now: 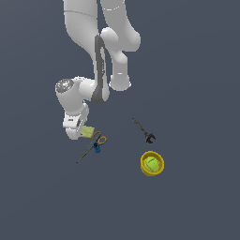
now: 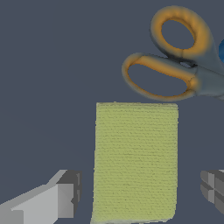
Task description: Pick up a designated object from a clutter of objects.
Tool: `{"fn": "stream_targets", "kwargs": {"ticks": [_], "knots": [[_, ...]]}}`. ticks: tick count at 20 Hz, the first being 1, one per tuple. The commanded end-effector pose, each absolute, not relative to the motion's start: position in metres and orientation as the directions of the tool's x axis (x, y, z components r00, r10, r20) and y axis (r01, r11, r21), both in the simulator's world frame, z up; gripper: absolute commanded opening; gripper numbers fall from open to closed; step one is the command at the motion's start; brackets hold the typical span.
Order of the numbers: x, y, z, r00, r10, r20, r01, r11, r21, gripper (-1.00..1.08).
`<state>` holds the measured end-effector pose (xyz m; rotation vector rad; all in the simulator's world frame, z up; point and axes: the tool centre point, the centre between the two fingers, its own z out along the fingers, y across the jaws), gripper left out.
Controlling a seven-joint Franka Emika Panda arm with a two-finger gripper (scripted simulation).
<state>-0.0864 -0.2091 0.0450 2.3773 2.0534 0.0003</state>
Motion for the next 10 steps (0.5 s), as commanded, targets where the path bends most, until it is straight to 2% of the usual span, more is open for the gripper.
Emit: {"fn": "stream_targets", "kwargs": {"ticks": [1,10], "knots": [[-0.087,-0.209,0.034,0.145,0.989,0.0,0.989,-0.145,0.0,1.0],[-0.087,-0.209,0.01,0.143,0.99,0.0,0.99,-0.143,0.0,1.0]]}}
